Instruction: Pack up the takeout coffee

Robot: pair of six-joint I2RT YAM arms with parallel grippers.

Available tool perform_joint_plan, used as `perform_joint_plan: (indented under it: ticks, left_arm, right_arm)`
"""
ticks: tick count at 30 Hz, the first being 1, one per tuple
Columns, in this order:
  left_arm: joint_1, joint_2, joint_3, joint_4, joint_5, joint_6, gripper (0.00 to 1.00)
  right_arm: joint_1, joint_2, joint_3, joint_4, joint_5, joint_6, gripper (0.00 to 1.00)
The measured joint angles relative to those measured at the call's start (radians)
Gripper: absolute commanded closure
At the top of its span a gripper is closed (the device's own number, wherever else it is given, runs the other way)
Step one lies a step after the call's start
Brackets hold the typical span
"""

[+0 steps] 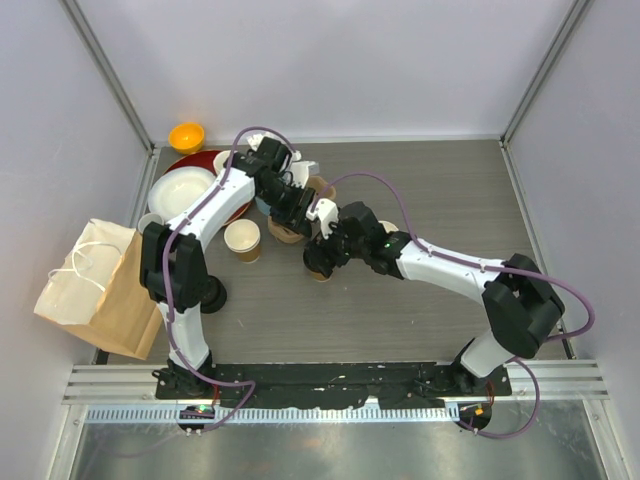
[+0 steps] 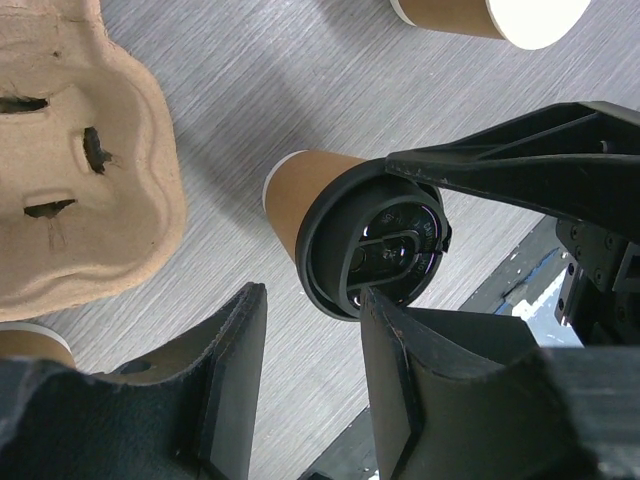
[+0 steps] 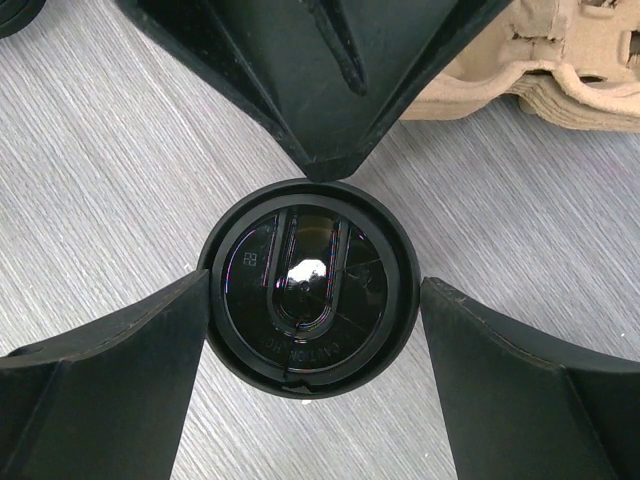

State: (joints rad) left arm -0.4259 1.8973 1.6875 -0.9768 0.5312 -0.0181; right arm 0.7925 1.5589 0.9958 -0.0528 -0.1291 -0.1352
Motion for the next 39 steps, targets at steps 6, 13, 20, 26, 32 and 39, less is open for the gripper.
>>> perform_joint_plan:
  ticks: [6,13,20,26,32,39]
  left_arm:
    - [0.001,0.0,0.0,0.0,0.006,0.0,0.55]
    - [0.001,0.0,-0.021,0.001,0.011,0.0,0.59]
    - [0.026,-0.001,-0.072,0.0,0.045,-0.011,0.58]
    - [0.069,-0.048,-0.098,0.01,0.066,-0.028,0.64]
    - [0.08,-0.132,-0.233,0.037,0.113,-0.082,0.69]
    - [0.081,-0.149,-0.406,0.126,0.165,-0.227,0.67]
  right_arm:
    - [0.003,0.025,0.008,0.039,0.0,-0.008,0.17]
    - [0.003,0.041,0.001,0.088,0.005,-0.016,0.18]
    - [0.003,0.04,-0.055,0.192,0.021,-0.008,0.23]
    - [0.005,0.045,-0.082,0.254,0.043,0.003,0.26]
    - [0.007,0.044,-0.103,0.293,0.059,0.019,0.27]
    - [0.01,0.042,-0.115,0.319,0.072,0.041,0.28]
